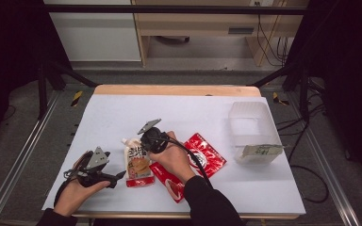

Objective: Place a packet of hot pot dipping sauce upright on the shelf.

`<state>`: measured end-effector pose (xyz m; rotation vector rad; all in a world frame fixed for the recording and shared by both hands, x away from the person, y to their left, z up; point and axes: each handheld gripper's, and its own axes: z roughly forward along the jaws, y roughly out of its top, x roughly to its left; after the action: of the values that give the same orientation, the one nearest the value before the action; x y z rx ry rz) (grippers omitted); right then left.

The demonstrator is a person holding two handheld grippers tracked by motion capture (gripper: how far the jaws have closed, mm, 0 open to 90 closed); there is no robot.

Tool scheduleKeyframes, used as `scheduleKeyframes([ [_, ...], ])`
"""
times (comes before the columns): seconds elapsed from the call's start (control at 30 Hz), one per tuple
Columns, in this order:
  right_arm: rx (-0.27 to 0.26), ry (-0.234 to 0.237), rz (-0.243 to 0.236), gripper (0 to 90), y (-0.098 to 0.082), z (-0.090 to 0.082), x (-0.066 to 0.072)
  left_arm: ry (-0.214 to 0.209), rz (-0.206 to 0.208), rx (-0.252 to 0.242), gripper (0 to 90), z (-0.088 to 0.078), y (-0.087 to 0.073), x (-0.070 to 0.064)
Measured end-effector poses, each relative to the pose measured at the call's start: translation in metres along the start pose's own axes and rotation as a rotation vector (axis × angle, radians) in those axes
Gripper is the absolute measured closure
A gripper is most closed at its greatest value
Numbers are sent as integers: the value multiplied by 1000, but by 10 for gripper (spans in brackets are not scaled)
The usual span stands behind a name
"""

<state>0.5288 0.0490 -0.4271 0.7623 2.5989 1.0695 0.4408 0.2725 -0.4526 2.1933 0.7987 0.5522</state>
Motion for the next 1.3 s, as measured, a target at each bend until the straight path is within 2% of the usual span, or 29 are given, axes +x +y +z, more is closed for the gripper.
scheduleKeyframes([
  [0.17,-25,1,-20,900,10,-7,5,14,-2,-15,82,-3,0,3],
  [0.53,-66,-2,-60,900,22,-30,9,15,-34,-43,83,-9,0,8],
  [0.63,-79,3,-79,900,23,-38,11,28,-15,-46,84,-12,3,9],
  [0.77,-102,5,-108,900,23,-47,17,28,-18,-78,99,-20,8,11],
  [0.9,-111,14,-143,900,23,-54,23,10,-15,-114,133,-31,17,15],
  [1.03,-119,24,-167,900,23,-61,28,-6,7,-102,160,-34,27,18],
  [1.17,-127,38,-207,900,24,-66,34,-27,6,-107,194,-36,34,23],
  [1.3,-134,54,-233,900,27,-68,42,-32,26,-102,230,-37,43,29],
])
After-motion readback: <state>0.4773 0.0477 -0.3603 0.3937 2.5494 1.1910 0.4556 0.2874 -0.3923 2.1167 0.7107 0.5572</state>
